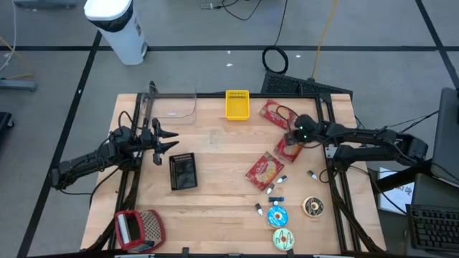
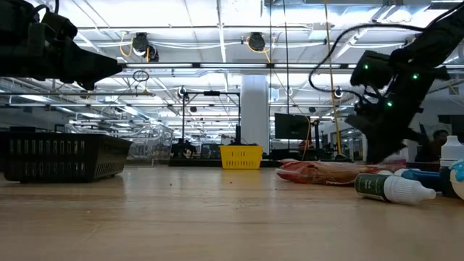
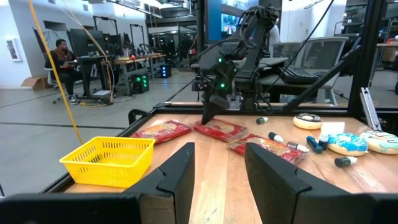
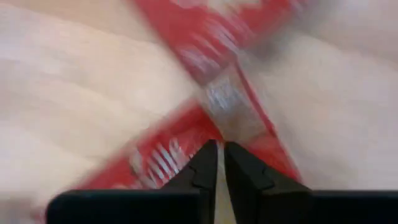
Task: Pick & Place Food Item
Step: Put the middle popcorn pack into the transparent bin
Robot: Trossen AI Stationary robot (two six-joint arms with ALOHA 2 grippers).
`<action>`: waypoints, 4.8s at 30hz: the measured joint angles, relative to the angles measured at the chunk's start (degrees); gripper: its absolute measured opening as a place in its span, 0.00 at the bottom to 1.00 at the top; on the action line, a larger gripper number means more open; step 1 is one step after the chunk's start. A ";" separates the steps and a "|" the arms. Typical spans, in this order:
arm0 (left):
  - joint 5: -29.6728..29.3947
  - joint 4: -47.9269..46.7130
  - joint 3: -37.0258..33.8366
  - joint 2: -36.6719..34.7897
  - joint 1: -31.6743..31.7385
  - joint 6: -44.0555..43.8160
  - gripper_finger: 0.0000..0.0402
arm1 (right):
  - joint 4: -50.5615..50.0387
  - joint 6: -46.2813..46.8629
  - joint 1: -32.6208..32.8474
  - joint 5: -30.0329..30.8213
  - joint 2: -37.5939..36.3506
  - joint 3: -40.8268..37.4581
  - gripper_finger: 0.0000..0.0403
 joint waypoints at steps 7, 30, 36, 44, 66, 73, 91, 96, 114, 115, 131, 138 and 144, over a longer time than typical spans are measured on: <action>0.00 0.00 0.00 0.01 0.00 0.00 0.36 | 10.57 -4.90 2.52 -1.56 -0.04 0.10 0.17; -0.02 -0.01 0.00 0.00 -0.01 0.00 0.36 | -22.30 8.19 0.20 6.53 -9.88 1.42 0.53; -0.02 0.00 0.00 0.00 0.00 0.00 0.36 | -16.30 8.21 0.20 5.62 -9.88 -2.81 0.53; -0.02 0.00 0.00 0.01 -0.02 0.00 0.36 | -5.30 6.81 0.16 3.69 -10.16 -7.79 0.46; -0.02 0.00 0.00 0.01 -0.01 0.00 0.36 | 10.86 -5.64 0.74 -2.06 -15.74 -8.15 0.00; -0.02 0.00 0.00 0.00 -0.02 0.00 0.36 | 25.08 -13.40 3.96 -8.77 -22.83 -8.15 0.00; -0.02 0.00 0.00 0.02 -0.02 0.00 0.36 | 51.67 -32.75 10.44 -24.97 -25.42 -8.04 0.00; -0.02 0.00 0.00 0.01 0.00 0.00 0.36 | 52.72 -32.48 10.43 -26.56 -25.41 -8.04 0.00; 0.81 15.46 0.02 0.01 -0.02 -16.27 0.36 | 58.24 -36.87 10.39 -26.51 -23.17 -8.00 0.00; -0.10 16.61 0.03 0.00 -0.01 -16.20 0.36 | 58.22 -37.01 10.39 -26.49 -23.17 -8.00 0.00; -11.98 31.32 0.02 15.84 -1.89 -30.02 0.51 | 58.82 -38.55 10.39 -20.94 -19.96 -7.98 0.00; -11.98 41.51 6.92 35.67 -6.99 -21.25 0.75 | 63.86 -38.54 10.39 -18.55 -13.58 -7.98 0.00; -11.34 39.72 19.76 52.66 -10.52 -14.00 0.81 | 68.27 -38.54 10.38 -18.55 -8.09 -7.92 0.00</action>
